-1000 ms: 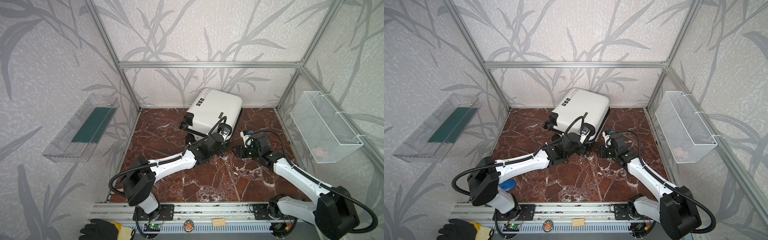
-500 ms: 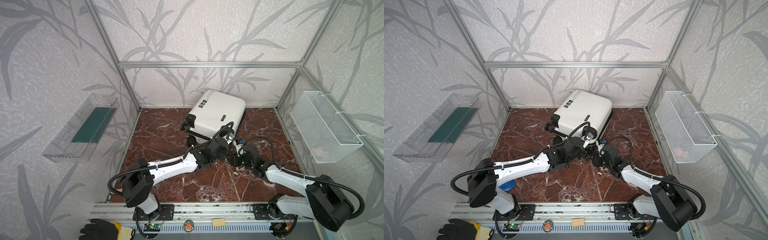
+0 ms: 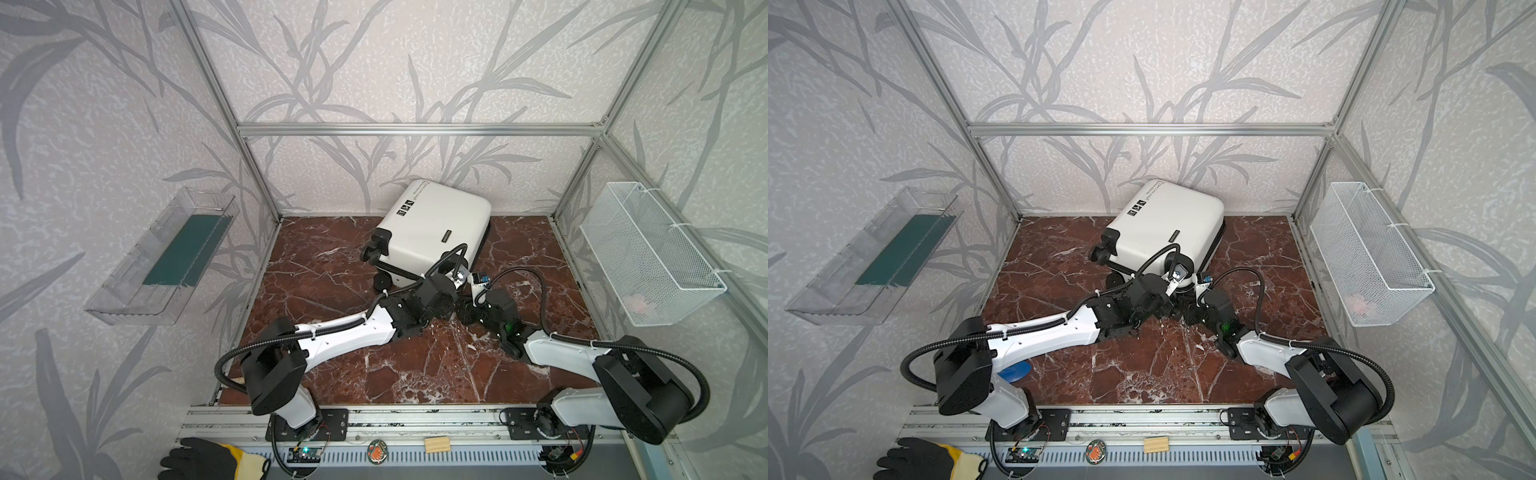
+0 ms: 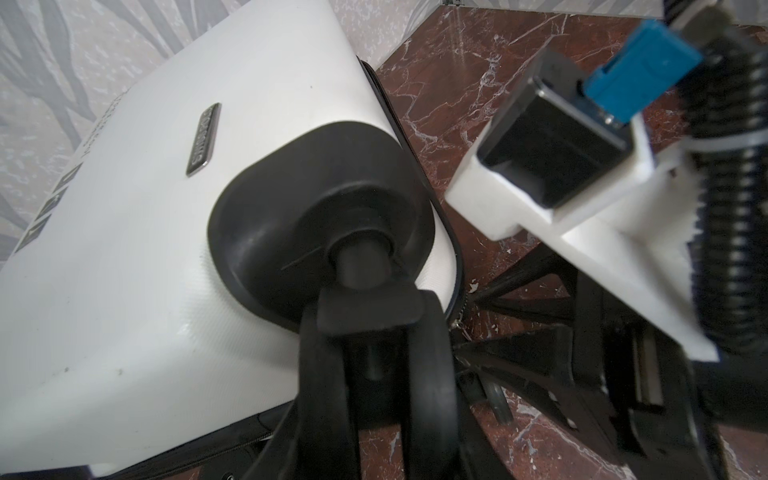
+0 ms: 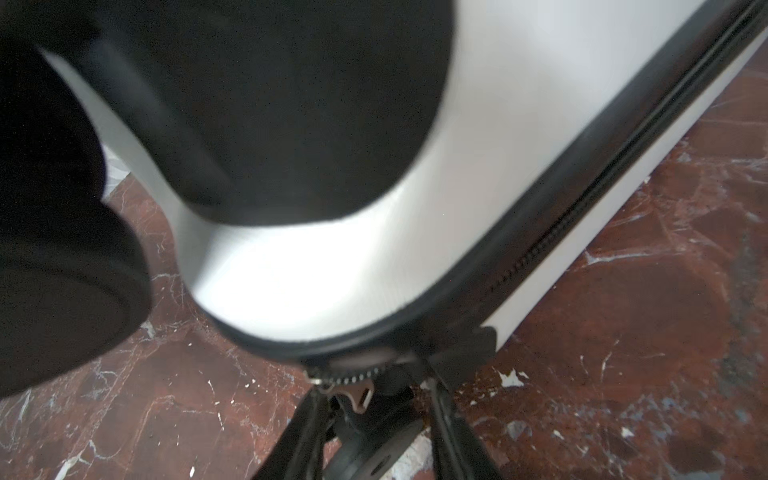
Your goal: Pack the luggage
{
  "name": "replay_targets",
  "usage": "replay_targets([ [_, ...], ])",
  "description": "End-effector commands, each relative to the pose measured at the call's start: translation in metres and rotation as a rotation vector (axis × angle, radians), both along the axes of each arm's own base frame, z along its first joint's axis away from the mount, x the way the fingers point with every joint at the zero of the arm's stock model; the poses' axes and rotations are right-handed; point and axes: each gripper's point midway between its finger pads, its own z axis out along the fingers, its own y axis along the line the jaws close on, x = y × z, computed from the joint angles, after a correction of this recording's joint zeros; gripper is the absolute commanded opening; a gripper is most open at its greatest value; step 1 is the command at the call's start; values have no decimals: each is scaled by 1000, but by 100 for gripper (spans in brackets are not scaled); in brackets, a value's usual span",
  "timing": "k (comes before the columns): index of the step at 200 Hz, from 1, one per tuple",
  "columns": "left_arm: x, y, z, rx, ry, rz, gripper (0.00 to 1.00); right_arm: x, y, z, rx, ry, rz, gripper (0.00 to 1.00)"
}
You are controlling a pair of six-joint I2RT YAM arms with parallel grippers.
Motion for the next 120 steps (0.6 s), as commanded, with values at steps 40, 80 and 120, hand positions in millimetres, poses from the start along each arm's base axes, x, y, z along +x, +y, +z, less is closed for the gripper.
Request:
replay_targets([
  [40, -17, -25, 45, -106, -40, -115, 6, 8, 9, 9, 49, -43, -22, 33],
  [80, -17, -26, 44, -109, -34, -113, 6, 11, 12, 11, 50, -49, -34, 27],
  [120, -17, -25, 43, -109, -29, -112, 6, 15, 9, 14, 58, -61, -67, 25],
])
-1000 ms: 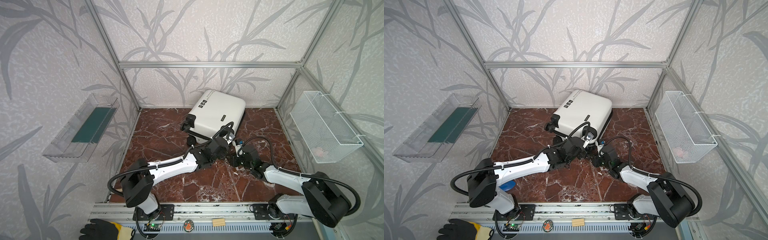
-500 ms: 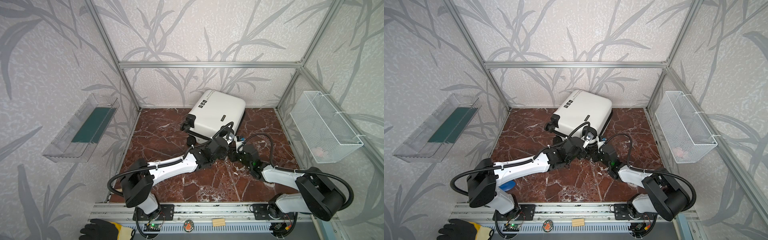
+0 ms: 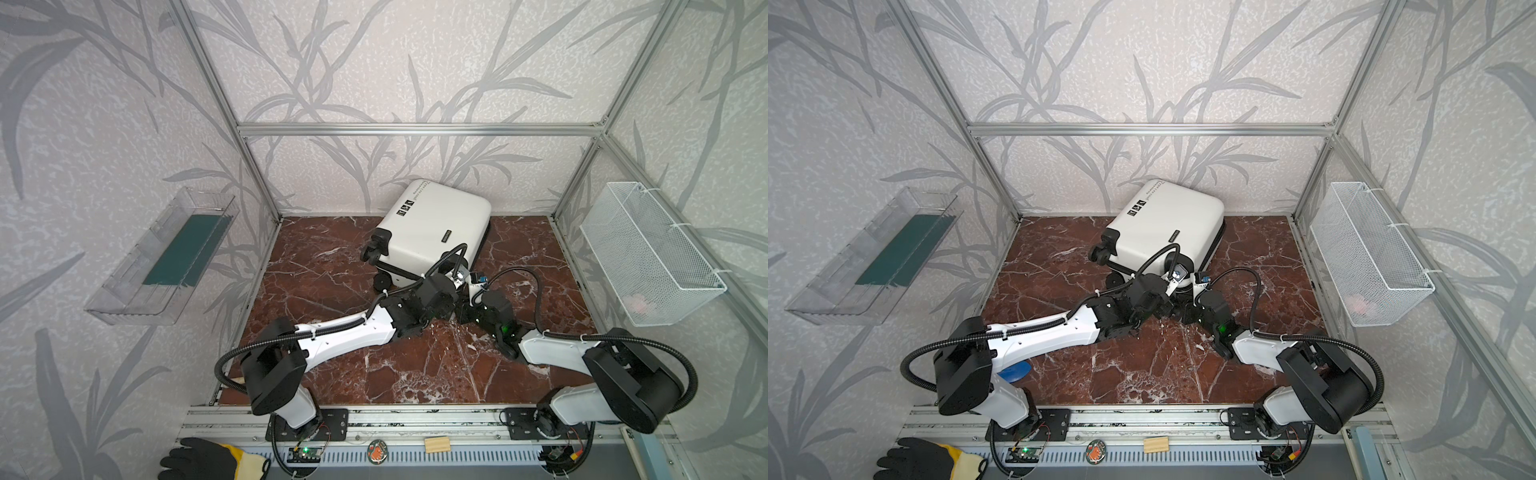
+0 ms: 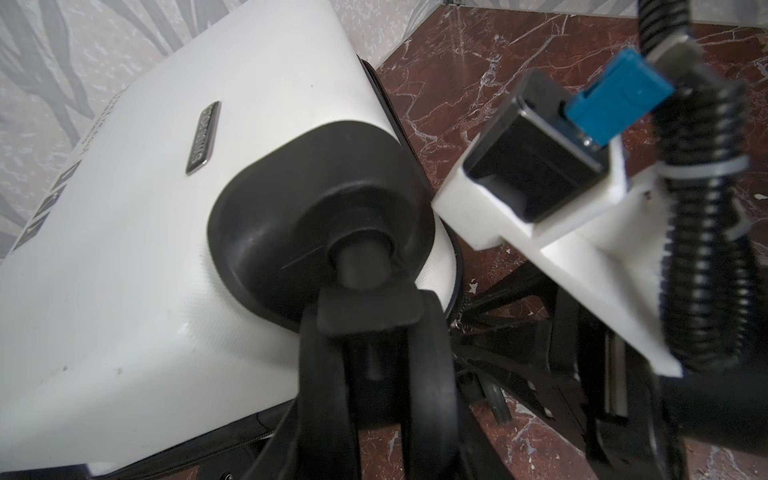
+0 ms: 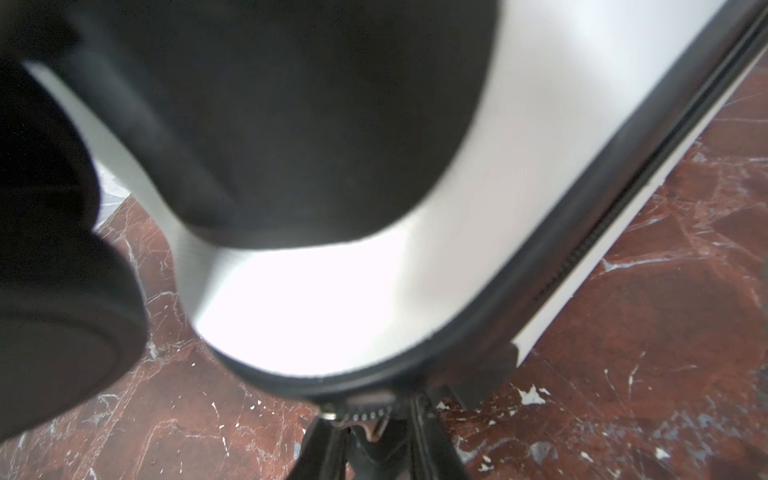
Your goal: Pack the luggage
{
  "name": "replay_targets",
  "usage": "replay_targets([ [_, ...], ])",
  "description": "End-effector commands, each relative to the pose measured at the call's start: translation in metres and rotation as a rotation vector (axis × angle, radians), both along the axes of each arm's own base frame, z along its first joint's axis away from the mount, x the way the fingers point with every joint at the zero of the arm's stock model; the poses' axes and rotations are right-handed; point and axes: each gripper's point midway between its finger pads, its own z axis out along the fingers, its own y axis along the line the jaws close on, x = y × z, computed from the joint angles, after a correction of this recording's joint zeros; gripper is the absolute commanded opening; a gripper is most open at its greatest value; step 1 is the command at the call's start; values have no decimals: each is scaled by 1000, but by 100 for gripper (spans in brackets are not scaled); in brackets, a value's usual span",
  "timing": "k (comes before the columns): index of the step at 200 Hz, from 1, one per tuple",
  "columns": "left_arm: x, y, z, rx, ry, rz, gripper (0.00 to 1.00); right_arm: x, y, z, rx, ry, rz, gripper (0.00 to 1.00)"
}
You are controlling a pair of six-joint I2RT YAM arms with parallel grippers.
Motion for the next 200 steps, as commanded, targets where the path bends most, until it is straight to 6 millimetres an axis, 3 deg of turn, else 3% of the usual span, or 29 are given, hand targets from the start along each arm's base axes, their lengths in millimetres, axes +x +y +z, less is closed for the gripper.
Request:
replay_targets([
  [1, -17, -25, 44, -105, -35, -116, 6, 11, 1, 17, 31, -50, -39, 25],
  [39, -17, -25, 42, -106, -29, -113, 5, 13, 2, 17, 37, -52, -47, 17],
  [71, -17, -23, 41, -107, -29, -108, 3, 10, 1, 14, 27, -44, -39, 0],
  [113, -18, -18, 42, -115, -38, -94, 0, 1, -14, 6, 0, -19, -81, 0],
  [163, -19, -10, 40, -118, -49, -81, 0, -4, -58, -8, -59, 49, -272, 0],
  [200, -19, -6, 40, -116, -60, -73, 0, -5, -78, -17, -67, 95, -362, 0],
])
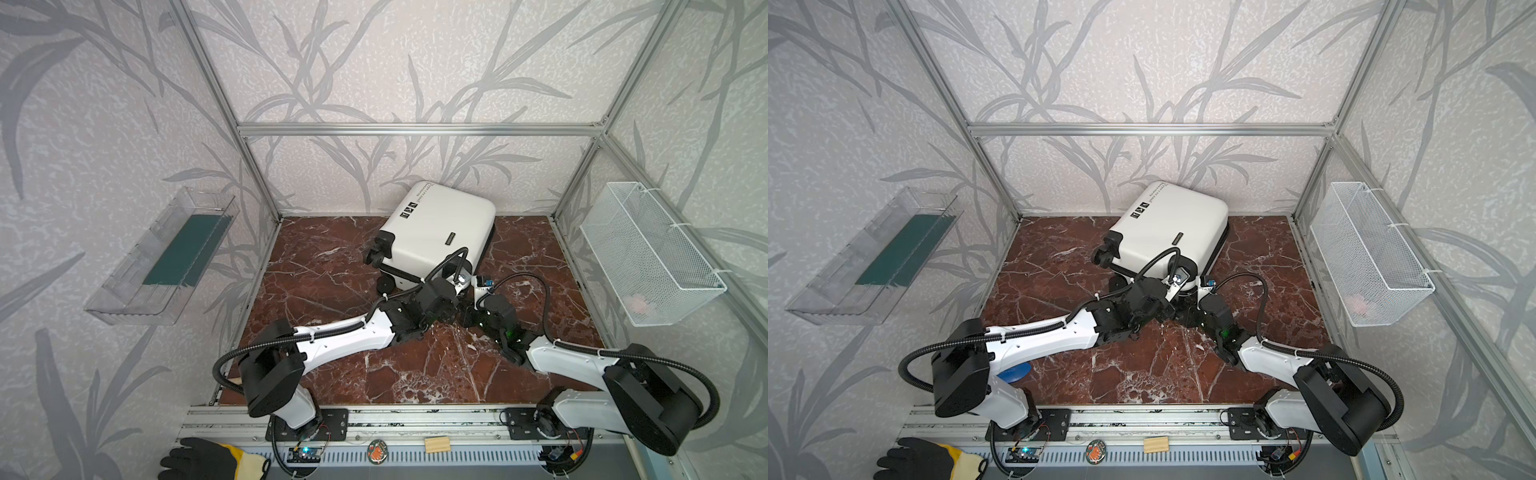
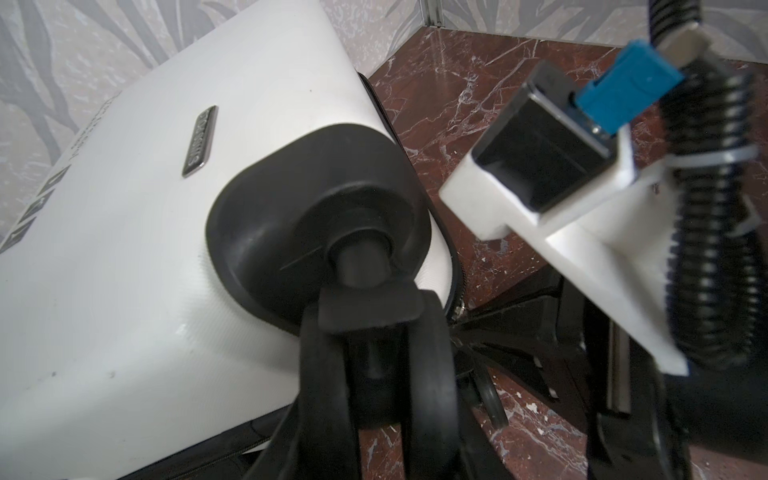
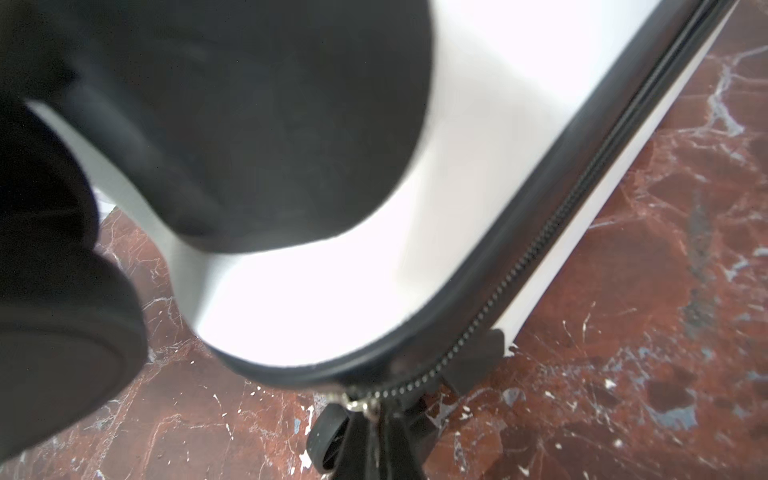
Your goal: Pack the luggage
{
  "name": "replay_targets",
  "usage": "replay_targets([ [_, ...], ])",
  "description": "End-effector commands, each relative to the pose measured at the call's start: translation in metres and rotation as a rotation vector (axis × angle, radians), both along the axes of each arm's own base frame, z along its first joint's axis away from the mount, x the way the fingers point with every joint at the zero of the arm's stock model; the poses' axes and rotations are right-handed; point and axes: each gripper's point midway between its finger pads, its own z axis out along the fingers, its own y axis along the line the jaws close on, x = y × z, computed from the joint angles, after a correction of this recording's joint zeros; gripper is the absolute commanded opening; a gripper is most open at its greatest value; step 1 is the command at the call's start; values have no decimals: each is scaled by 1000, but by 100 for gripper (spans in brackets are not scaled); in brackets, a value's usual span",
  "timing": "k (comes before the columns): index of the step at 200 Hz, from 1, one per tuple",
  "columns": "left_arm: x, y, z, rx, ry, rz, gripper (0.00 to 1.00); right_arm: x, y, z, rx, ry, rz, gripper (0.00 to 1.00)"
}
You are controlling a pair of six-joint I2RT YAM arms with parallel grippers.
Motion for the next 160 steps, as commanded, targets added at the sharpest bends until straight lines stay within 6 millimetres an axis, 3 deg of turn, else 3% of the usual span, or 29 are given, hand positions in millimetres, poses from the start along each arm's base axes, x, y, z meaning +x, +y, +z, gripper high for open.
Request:
replay_targets([
  [1, -8, 2, 38, -72, -58, -38, 0, 7, -57, -19, -76, 51, -257, 0],
  [33, -11, 3, 37, -73, -58, -49, 0, 15, -63, -24, -65, 80, -266, 0],
  [91, -23, 11, 36, -114, -33, -69, 0, 50, -81, -15, -5, 88, -280, 0],
  [120, -33, 22, 36, -145, -6, -69, 0, 67, -90, -14, 29, 91, -307, 0],
  [160, -46, 51, 36, -171, 11, -24, 0, 86, -112, -8, 41, 88, -371, 0],
])
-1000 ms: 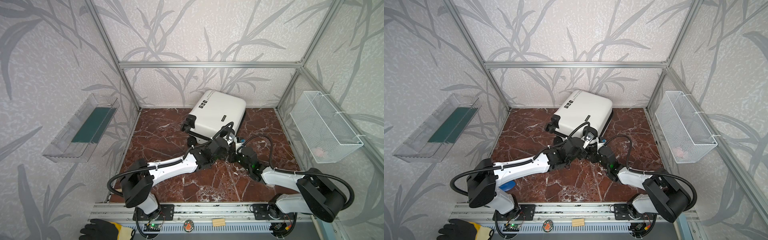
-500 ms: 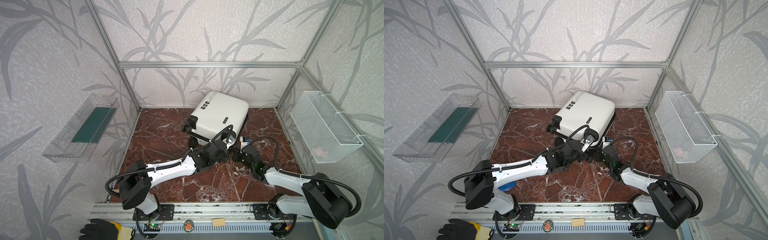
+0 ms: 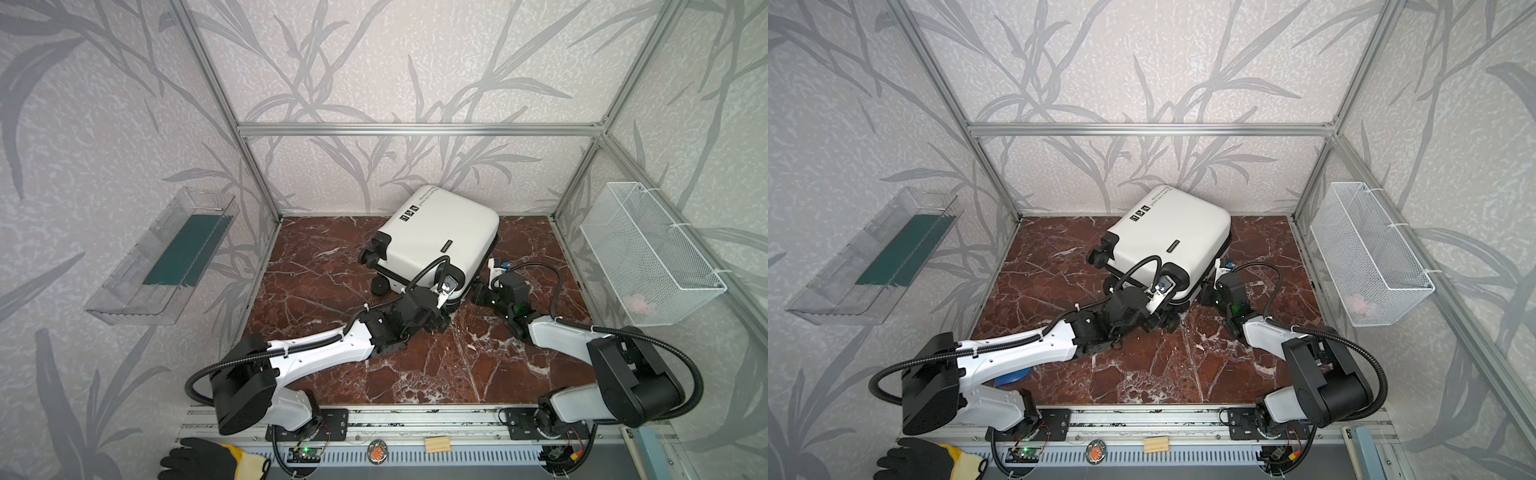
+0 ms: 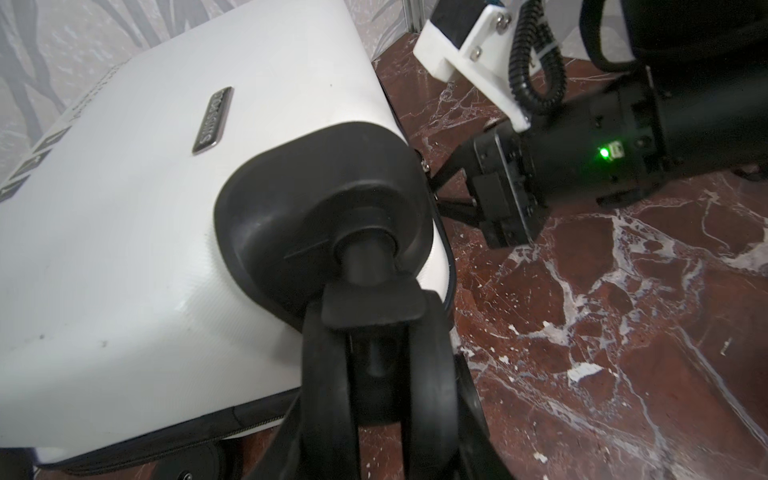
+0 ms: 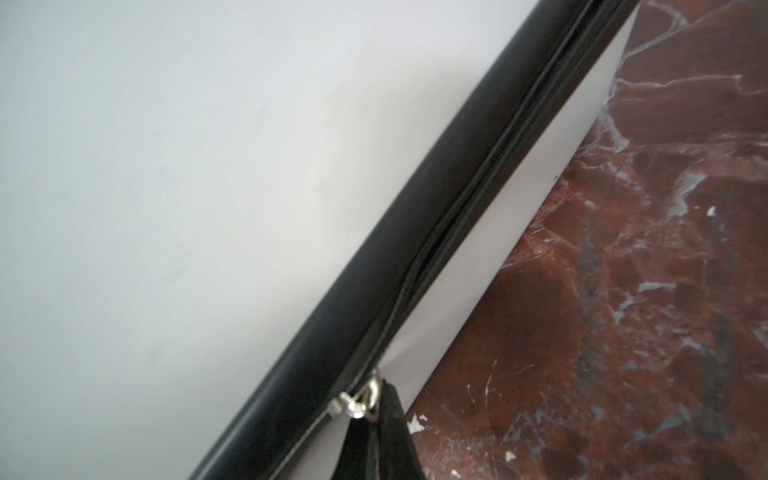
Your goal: Pack the luggage
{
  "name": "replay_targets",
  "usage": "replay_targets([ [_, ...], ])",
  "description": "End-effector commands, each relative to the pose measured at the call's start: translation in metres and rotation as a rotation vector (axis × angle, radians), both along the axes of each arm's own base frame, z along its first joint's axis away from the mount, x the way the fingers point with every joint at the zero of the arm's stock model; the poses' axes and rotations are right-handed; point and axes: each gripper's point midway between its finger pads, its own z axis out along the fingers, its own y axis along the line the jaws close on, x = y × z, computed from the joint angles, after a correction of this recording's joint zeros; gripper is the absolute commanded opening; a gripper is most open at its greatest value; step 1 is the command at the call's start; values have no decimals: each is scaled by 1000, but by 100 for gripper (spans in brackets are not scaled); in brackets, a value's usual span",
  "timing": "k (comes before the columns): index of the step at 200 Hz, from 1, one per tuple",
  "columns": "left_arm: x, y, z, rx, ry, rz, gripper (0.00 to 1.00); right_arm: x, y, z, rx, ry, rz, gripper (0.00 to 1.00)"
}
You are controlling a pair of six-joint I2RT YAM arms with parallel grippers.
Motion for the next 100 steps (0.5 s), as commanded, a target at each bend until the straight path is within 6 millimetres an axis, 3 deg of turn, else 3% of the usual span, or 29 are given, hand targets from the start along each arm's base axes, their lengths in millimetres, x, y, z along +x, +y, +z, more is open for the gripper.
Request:
replay_targets([
  [1, -15, 16, 38, -102, -27, 7, 0, 22, -56, -5, -44, 19, -233, 0],
  [63, -34, 76, 35, -134, -23, 113, 0, 48, -108, -7, -12, 30, -384, 0],
  [100, -42, 97, 32, -139, -22, 149, 0, 68, -125, -14, 16, 37, -429, 0],
])
